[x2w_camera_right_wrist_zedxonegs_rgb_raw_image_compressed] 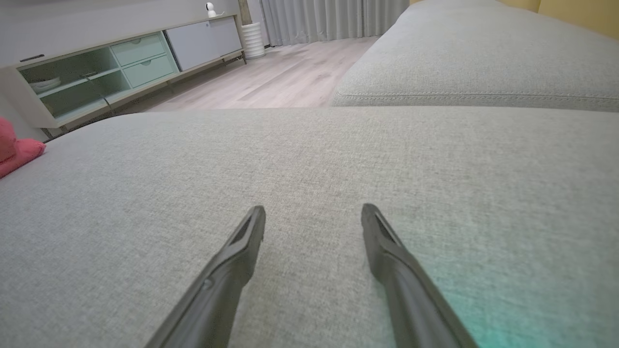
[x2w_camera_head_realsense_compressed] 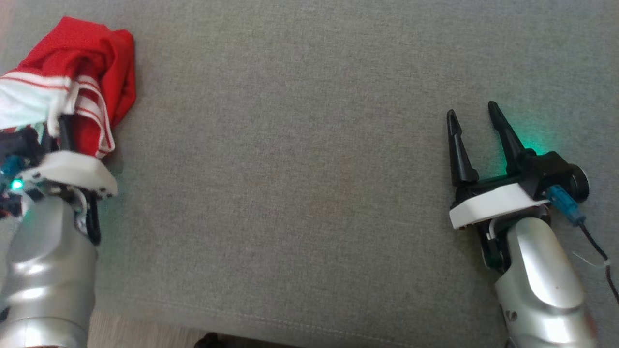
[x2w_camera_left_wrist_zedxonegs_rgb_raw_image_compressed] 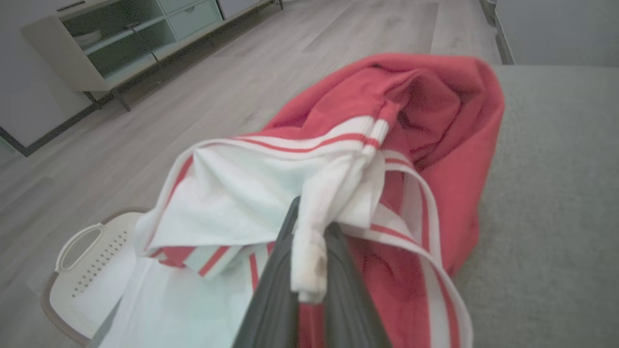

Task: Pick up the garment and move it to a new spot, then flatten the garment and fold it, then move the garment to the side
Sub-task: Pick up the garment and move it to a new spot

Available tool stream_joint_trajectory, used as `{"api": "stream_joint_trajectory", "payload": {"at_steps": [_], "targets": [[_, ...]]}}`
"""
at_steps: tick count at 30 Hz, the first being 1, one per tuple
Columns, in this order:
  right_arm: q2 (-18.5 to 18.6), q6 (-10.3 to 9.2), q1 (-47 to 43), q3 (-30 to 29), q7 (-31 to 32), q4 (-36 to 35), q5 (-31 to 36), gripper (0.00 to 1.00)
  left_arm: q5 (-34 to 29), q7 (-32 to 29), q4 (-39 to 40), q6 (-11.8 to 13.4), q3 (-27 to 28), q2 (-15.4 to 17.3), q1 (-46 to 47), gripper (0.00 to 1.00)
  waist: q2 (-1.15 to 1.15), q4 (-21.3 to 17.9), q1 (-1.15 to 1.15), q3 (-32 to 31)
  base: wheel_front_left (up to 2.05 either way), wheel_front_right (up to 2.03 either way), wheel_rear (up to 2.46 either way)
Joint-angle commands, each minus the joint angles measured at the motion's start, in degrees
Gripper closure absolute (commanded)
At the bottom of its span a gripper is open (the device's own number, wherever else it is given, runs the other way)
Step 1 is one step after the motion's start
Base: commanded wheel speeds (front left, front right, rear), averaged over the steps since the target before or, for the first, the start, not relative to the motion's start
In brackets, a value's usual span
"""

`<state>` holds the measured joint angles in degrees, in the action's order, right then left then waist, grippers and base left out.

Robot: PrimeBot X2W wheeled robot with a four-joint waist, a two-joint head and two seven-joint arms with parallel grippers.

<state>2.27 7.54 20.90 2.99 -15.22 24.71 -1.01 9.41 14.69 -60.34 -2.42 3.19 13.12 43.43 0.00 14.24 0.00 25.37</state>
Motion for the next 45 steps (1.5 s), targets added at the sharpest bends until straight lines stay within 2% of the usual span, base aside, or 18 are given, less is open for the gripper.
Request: {"api": "stream_joint_trajectory", "payload": {"at_steps": [1, 4, 7, 14, 18, 22, 23, 28, 32, 36, 37, 38, 39, 45], "targets": [[0.61, -0.05, -1.08, -0.58, 0.22, 2.41, -0.07, 0.0, -0.75, 0.31, 2.85, 0.78, 1.46, 4.0, 2.09, 1.0, 0.0, -0.12, 0.0, -0.28, 0.0, 0.0, 0.0], [0.61, -0.05, -0.92, -0.37, 0.22, 2.45, -1.27, 0.0, -1.82, 0.31, 8.29, 1.35, 1.38, 4.8, 1.9, 1.0, 0.0, -0.56, 0.0, -1.55, 0.0, 0.0, 0.0], [0.61, -0.05, -1.09, 0.67, 0.22, 2.8, -3.96, 0.0, -3.8, 0.31, 17.51, 1.18, 0.82, 6.47, 2.16, 1.0, 0.0, -1.83, 0.0, -4.56, 0.0, 0.0, 0.0], [0.61, -0.05, -2.59, 2.94, 0.22, 3.55, -9.61, 0.0, -5.74, 0.31, 30.41, -2.51, -2.9, 7.65, 5.41, 1.0, 0.0, -6.54, 0.0, -11.24, 0.0, 0.0, 0.0], [0.61, -0.05, -3.45, 4.03, 0.22, 3.62, -12.02, 0.0, -4.16, 0.31, 35.26, -4.07, -6.33, 4.84, 7.36, 1.0, 0.0, -11.09, 0.0, -14.09, 0.0, 0.0, 0.0], [0.61, -0.05, -4.08, 4.98, 0.22, 3.57, -13.7, 0.0, -0.89, 0.31, 38.35, -4.72, -10.5, -0.46, 8.45, 1.0, 0.0, -16.32, 0.0, -15.87, 0.0, 0.0, 0.0], [0.61, -0.05, -4.08, 4.98, 0.22, 3.57, -13.7, 0.0, -0.89, 0.31, 38.35, -4.72, -10.5, -0.46, 8.45, 1.0, 0.0, -16.32, 0.0, -15.87, 0.0, 0.0, 0.0], [0.61, -0.05, -4.7, 5.35, 0.22, 3.32, -14.87, 0.0, 2.42, 0.31, 41.55, -4.95, -15.41, -6.52, 9.32, 1.0, 0.0, -21.59, 0.0, -16.51, 0.0, 0.0, 0.0], [0.61, -0.05, -5.15, 5.39, 0.22, 3.27, -15.42, 0.0, 4.75, 0.31, 40.55, -4.9, -15.86, -8.42, 7.71, 1.0, 0.0, -24.06, 0.0, -16.51, 0.0, 0.0, 0.0], [0.61, -0.05, -5.71, 4.99, 0.22, 2.98, -15.57, 0.0, 5.69, 0.31, 38.21, -3.83, -13.74, -8.75, 3.29, 1.0, 0.0, -24.32, 0.0, -16.3, 0.0, 0.0, 0.0], [0.61, -0.05, -5.86, 4.83, 0.22, 3.07, -15.45, 0.0, 5.58, 0.31, 37.39, -3.47, -13.12, -8.67, 1.58, 0.96, 0.0, -24.07, 0.0, -16.29, 0.0, 0.0, 0.0], [0.61, -0.05, -5.99, 4.7, 0.22, 3.2, -15.3, 0.0, 5.14, 0.31, 36.46, -3.12, -12.66, -8.44, -0.42, 0.42, 0.0, -23.74, 0.0, -16.37, 0.0, 0.0, 0.0], [0.61, -0.05, -6.08, 4.61, 0.22, 3.32, -15.2, 0.0, 4.28, 0.31, 35.32, -2.82, -12.59, -8.05, -2.64, 0.0, 0.0, -23.34, 0.0, -16.47, 0.0, 0.0, 0.0], [0.61, -0.05, -6.24, 4.57, 0.22, 3.5, -14.82, 0.0, 3.07, 0.31, 29.1, -0.15, -8.87, -8.13, -17.7, 0.0, 0.0, -20.54, 0.0, -17.79, 0.0, 0.0, 0.0]]}}
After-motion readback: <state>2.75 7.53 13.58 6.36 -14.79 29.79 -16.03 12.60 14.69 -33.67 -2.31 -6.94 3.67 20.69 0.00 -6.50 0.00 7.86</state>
